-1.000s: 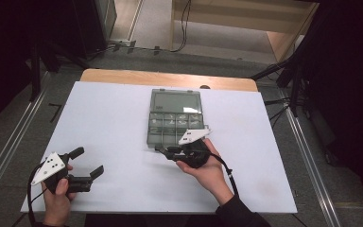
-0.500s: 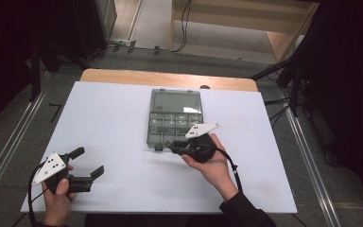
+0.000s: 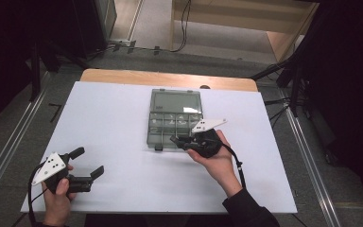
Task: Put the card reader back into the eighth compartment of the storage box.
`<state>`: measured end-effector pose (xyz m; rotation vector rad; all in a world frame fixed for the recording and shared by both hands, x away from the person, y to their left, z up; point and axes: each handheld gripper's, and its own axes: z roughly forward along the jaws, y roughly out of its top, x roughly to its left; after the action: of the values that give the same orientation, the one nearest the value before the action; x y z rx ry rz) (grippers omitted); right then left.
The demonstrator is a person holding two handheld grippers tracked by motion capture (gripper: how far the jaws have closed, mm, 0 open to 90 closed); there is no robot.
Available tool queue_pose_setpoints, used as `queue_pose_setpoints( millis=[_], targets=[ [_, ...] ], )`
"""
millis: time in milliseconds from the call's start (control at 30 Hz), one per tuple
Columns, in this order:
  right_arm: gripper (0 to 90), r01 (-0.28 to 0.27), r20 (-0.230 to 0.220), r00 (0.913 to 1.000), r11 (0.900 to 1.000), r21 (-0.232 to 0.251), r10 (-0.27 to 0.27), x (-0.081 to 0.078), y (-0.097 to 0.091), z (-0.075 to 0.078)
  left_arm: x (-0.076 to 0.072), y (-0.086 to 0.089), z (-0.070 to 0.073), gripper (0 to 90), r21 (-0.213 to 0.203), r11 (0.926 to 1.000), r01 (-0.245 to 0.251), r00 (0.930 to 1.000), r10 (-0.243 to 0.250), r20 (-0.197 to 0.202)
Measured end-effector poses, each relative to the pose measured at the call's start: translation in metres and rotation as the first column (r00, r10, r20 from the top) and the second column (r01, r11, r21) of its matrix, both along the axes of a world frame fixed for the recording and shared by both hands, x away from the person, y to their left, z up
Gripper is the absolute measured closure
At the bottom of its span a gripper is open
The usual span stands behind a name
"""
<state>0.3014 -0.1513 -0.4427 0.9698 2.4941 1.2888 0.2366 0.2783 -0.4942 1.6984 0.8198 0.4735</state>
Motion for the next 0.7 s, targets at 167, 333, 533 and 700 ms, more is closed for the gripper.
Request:
queue_pose_setpoints(
  millis=[167, 333, 533, 700],
  targets=[
    [71.8, 0.020, 0.003, 0.9998, 0.9998, -0.007, -0.020, 0.002, -0.007, 0.001, 0.000, 0.000, 0.000, 0.0, 0.002, 1.0000, 0.002, 1.0000, -0.002, 0.002],
    [71.8, 0.035, 0.003, 0.9994, 0.9993, -0.008, -0.035, 0.004, -0.012, 0.001, 0.000, 0.000, 0.000, 0.0, 0.002, 1.0000, 0.002, 1.0000, -0.002, 0.001],
    [71.8, 0.061, 0.014, 0.9981, 0.9979, -0.022, -0.061, 0.006, -0.019, 0.002, 0.000, 0.000, 0.000, 0.0, 0.003, 1.0000, 0.002, 1.0000, -0.002, 0.001],
    [71.8, 0.079, 0.018, 0.9967, 0.9965, -0.028, -0.079, 0.008, -0.022, 0.001, 0.000, 0.000, 0.000, 0.0, 0.002, 1.0000, 0.003, 1.0000, -0.003, 0.002]
  ],
)
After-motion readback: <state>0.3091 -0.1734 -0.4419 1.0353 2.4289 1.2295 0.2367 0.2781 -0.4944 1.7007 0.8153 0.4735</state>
